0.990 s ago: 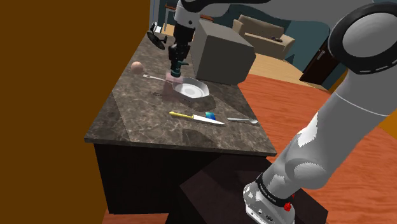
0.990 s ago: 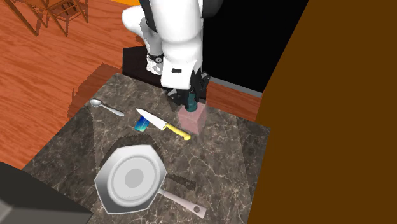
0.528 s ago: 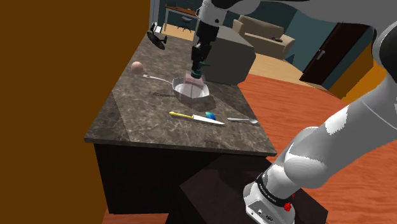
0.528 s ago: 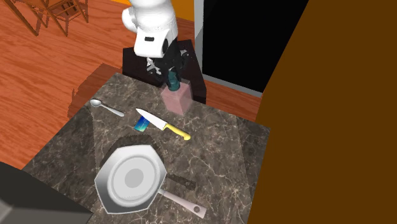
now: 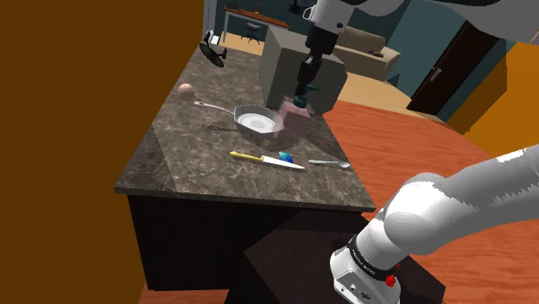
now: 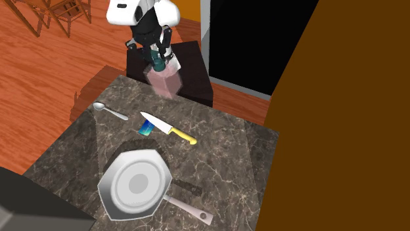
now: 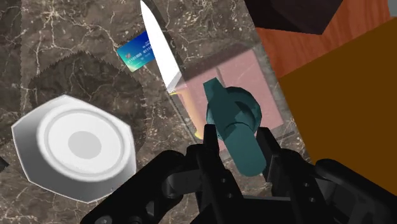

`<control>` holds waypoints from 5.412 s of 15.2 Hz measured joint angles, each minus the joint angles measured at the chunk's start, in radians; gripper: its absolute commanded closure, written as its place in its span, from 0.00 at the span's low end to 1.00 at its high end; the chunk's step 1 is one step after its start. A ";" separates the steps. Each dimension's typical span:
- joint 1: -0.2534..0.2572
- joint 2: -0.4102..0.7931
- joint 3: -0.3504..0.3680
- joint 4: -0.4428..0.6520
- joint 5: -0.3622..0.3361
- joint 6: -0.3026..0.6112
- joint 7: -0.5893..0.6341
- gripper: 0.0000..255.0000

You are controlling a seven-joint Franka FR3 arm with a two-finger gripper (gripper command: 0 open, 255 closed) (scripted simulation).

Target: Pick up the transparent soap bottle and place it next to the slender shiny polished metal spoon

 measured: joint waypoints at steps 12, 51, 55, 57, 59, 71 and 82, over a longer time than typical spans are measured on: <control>-0.068 -0.322 -0.111 -0.074 -0.091 -0.251 -0.141 1.00; -0.144 -0.572 -0.231 -0.588 -0.220 0.014 -0.218 1.00; -0.149 -0.572 -0.241 -0.642 -0.231 0.069 -0.217 1.00; -0.154 -0.574 -0.248 -0.672 -0.239 0.095 -0.218 1.00; -0.157 -0.564 -0.258 -0.692 -0.246 0.125 -0.221 1.00; -0.168 -0.554 -0.276 -0.757 -0.266 0.204 -0.224 0.00; -0.153 -0.561 -0.252 -0.650 -0.239 0.089 -0.224 0.00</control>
